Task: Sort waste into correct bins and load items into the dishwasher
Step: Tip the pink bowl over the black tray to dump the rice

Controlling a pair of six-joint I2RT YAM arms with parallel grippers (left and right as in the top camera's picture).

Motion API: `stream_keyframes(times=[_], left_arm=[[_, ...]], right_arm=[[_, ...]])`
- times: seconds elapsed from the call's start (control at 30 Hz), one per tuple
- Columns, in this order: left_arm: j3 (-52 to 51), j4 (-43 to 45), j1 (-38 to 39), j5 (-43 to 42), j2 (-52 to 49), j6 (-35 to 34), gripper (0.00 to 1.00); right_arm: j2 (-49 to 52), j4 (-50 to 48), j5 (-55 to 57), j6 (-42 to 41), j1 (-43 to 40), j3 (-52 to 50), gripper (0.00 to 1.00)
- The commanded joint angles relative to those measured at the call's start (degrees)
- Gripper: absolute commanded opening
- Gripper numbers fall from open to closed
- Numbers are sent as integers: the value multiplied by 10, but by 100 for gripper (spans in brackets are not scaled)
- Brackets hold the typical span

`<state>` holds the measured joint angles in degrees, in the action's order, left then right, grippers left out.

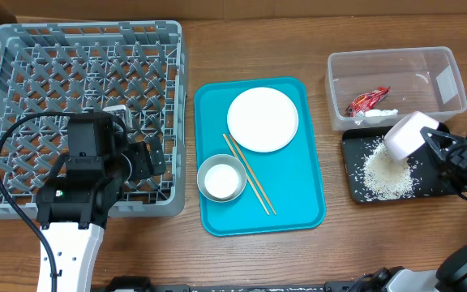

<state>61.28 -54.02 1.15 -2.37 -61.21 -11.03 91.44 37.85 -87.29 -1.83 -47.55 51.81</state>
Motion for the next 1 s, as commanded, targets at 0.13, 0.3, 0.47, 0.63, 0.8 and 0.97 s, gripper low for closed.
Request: stream_keyframes(times=[0.13, 0.3, 0.47, 0.63, 0.8, 0.97], left_arm=[[14, 3, 4, -6, -2, -8, 100], [14, 3, 4, -6, -2, -8, 100], [14, 3, 4, -6, -2, -8, 100], [14, 3, 4, -6, -2, -8, 100], [14, 3, 4, -6, -3, -8, 100], [14, 3, 4, -6, -3, -8, 100]], right_arm=[[-8, -21, -26, -14, -35, -3, 4], [-8, -22, -26, -14, -29, -3, 4], [-8, -16, -22, -14, -19, -3, 4], [-8, -5, 46, -14, 23, -3, 4], [-13, 49, 126, 28, 133, 5, 4], [-49, 102, 223, 38, 219, 42, 4]])
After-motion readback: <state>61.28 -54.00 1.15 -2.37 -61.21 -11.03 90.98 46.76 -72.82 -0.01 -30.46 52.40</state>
